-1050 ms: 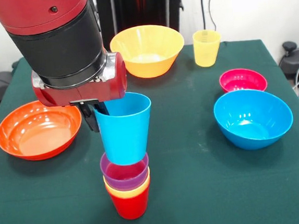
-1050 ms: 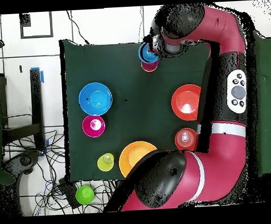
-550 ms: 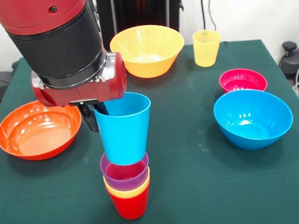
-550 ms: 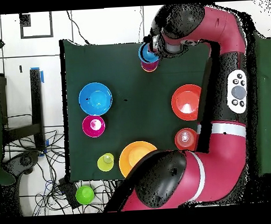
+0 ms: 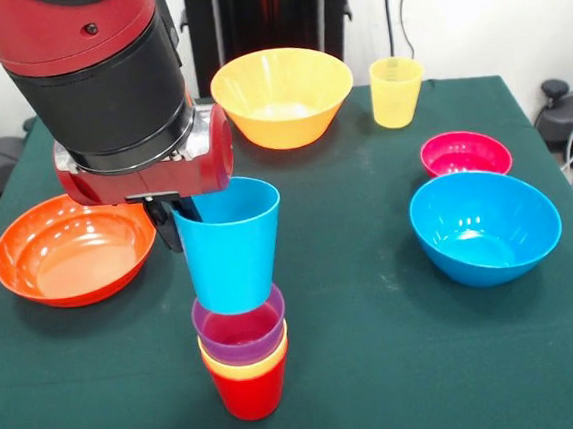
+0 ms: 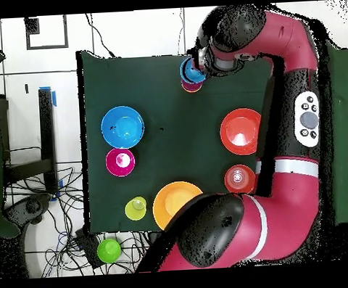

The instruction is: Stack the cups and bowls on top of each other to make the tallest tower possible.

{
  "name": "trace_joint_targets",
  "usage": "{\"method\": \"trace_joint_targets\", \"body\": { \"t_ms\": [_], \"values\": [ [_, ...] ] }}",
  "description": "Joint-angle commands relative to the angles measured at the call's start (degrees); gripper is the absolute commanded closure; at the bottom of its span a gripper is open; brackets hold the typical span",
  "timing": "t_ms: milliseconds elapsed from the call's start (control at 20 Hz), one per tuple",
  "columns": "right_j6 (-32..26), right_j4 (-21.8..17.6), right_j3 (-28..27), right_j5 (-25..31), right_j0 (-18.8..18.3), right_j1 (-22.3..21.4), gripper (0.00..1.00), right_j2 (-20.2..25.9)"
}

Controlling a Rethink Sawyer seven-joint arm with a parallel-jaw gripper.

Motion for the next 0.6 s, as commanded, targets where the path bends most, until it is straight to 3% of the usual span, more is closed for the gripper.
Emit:
{"method": "trace_joint_targets", "body": {
  "t_ms": [50,600],
  "values": [
    [-20.17,-3.96,6.35,-3.0,0.02,0.09,1.0,1.69],
    [-20.11,-4.15,7.92,-5.22,-0.34,0.05,1.0,1.8]
  ]
}}
